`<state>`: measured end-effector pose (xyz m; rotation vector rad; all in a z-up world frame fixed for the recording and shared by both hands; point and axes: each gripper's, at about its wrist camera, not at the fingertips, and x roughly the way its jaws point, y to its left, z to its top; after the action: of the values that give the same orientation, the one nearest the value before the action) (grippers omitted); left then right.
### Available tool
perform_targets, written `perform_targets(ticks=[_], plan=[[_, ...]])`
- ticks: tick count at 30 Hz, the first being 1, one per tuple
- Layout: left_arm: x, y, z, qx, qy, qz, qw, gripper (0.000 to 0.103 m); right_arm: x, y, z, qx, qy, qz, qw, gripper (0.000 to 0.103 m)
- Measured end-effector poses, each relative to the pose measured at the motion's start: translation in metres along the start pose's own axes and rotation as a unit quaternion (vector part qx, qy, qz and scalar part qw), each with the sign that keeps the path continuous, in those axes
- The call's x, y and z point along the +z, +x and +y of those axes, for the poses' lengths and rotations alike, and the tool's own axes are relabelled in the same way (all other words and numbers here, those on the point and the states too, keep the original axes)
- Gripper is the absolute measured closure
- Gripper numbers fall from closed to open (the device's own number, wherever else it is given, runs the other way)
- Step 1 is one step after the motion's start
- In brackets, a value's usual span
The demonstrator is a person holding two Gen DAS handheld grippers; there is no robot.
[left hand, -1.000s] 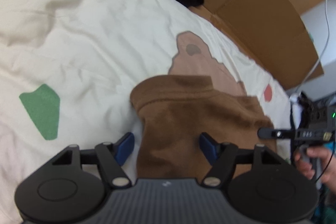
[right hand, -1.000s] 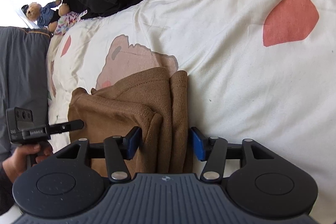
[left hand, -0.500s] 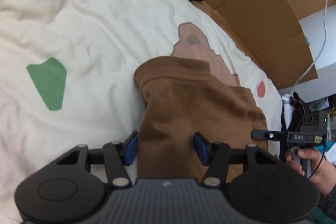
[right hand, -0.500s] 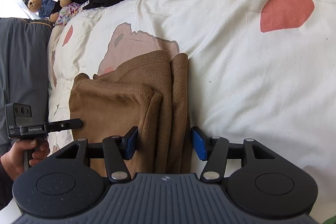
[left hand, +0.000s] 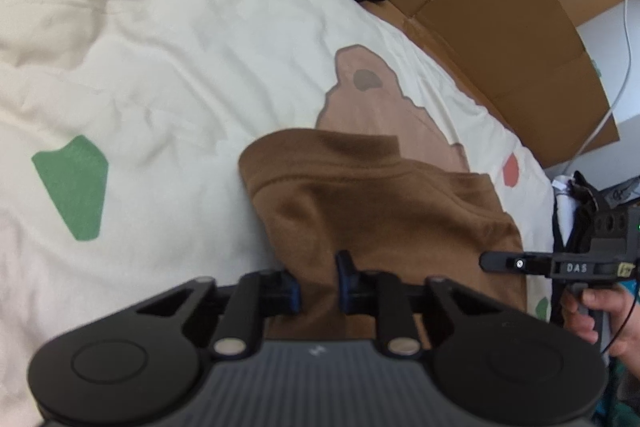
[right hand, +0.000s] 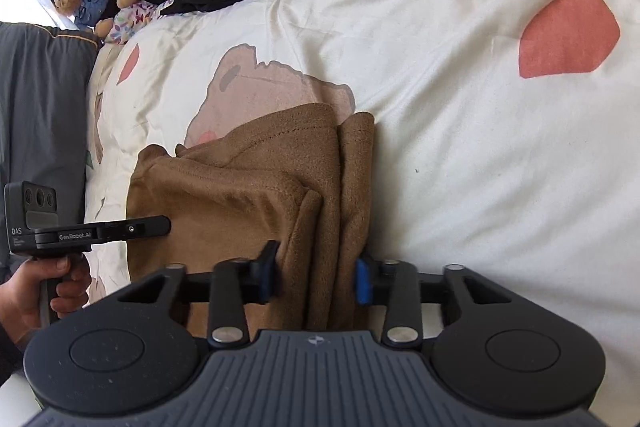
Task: Fold clothes
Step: 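Close the left gripper on the bundle edge while the right gripper holds its edge, then lift the brown shirt bundle off the sheet with both grippers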
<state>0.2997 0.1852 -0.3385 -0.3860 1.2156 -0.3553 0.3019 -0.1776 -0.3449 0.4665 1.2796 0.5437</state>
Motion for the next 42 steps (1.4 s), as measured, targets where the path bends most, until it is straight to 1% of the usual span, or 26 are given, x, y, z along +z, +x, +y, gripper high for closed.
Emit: perform_targets(ticks=[1,4,8,14,17,19,22,25,26,30,34,38,42], plan=[[0.001,0.0,-0.004,0.008,0.007,-0.002,0.9999,0.091,-0.001,0.0,0.005,-0.005,-0.007,-0.002,1.0,0.079],[0.001,-0.003,-0.011,0.027,0.013,-0.008,0.9995,0.093,-0.001,-0.004,0.016,-0.02,-0.017,-0.007,1.0,0.082],[-0.002,-0.014,-0.019,0.045,0.022,-0.02,0.9985,0.093,-0.003,-0.012,0.026,-0.029,-0.023,-0.017,0.999,0.082],[-0.002,-0.043,-0.032,0.06,0.036,-0.027,0.9972,0.093,-0.007,-0.029,0.048,-0.051,-0.032,-0.028,0.998,0.082],[-0.003,-0.05,-0.042,0.073,0.041,-0.028,0.9961,0.094,-0.011,-0.042,0.066,-0.063,-0.048,-0.035,0.996,0.082],[-0.005,-0.057,-0.056,0.085,0.056,-0.03,0.9943,0.094,-0.014,-0.051,0.076,-0.07,-0.057,-0.037,0.995,0.083],[-0.01,-0.068,-0.07,0.093,0.067,-0.032,0.9929,0.094,-0.018,-0.061,0.085,-0.077,-0.063,-0.039,0.994,0.083],[-0.014,-0.08,-0.081,0.094,0.069,-0.032,0.9927,0.094,-0.025,-0.076,0.096,-0.086,-0.071,-0.038,0.993,0.083],[-0.015,-0.085,-0.085,0.096,0.076,-0.031,0.9919,0.094,-0.026,-0.081,0.1,-0.088,-0.074,-0.037,0.993,0.083],[-0.019,-0.111,-0.106,0.101,0.091,-0.042,0.9898,0.094,-0.035,-0.103,0.118,-0.112,-0.1,-0.043,0.988,0.083],[-0.023,-0.137,-0.125,0.101,0.102,-0.054,0.9882,0.094,-0.044,-0.126,0.137,-0.13,-0.112,-0.05,0.984,0.084],[-0.025,-0.161,-0.14,0.099,0.105,-0.073,0.9868,0.094,-0.051,-0.156,0.162,-0.136,-0.124,-0.068,0.981,0.084],[-0.026,-0.197,-0.165,0.096,0.114,-0.104,0.9834,0.095,-0.051,-0.188,0.184,-0.141,-0.132,-0.096,0.976,0.084]])
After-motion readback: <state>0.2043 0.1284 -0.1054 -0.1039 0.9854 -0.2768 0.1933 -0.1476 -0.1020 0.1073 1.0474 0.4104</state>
